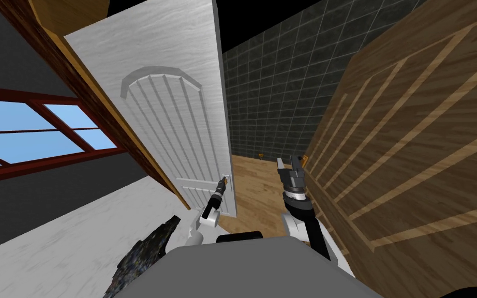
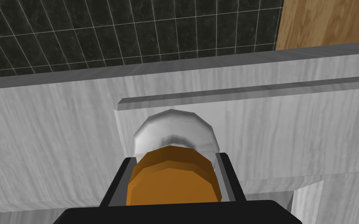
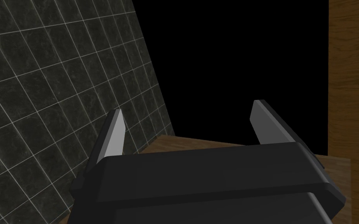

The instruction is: Push the door open

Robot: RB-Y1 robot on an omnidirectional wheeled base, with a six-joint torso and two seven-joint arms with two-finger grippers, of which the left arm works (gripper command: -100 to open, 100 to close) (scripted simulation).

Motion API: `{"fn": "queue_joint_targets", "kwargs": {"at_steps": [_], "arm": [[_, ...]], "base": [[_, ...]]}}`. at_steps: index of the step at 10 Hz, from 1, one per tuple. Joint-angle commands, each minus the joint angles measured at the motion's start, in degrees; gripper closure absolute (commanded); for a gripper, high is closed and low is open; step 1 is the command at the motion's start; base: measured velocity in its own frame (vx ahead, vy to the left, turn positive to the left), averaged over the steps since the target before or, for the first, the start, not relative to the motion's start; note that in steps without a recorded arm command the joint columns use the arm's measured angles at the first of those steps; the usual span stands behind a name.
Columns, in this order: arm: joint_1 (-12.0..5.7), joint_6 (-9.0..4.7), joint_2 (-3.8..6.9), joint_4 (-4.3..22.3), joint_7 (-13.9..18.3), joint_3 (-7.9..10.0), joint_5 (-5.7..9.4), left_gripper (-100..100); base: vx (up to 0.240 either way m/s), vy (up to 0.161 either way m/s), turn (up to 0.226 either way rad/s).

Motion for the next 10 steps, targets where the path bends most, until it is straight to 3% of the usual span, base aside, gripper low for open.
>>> {"fn": "queue_joint_targets", "kwargs": {"at_steps": [1, 10], "arm": [[-0.87, -0.63, 0.54, 0.50, 0.12, 1.74, 0.33, 100], [-2.70, -0.75, -0.98, 3.24, -1.20, 7.95, 0.59, 100]], "base": [[0.097, -0.097, 0.045], [0.110, -0.117, 0.063]]}}
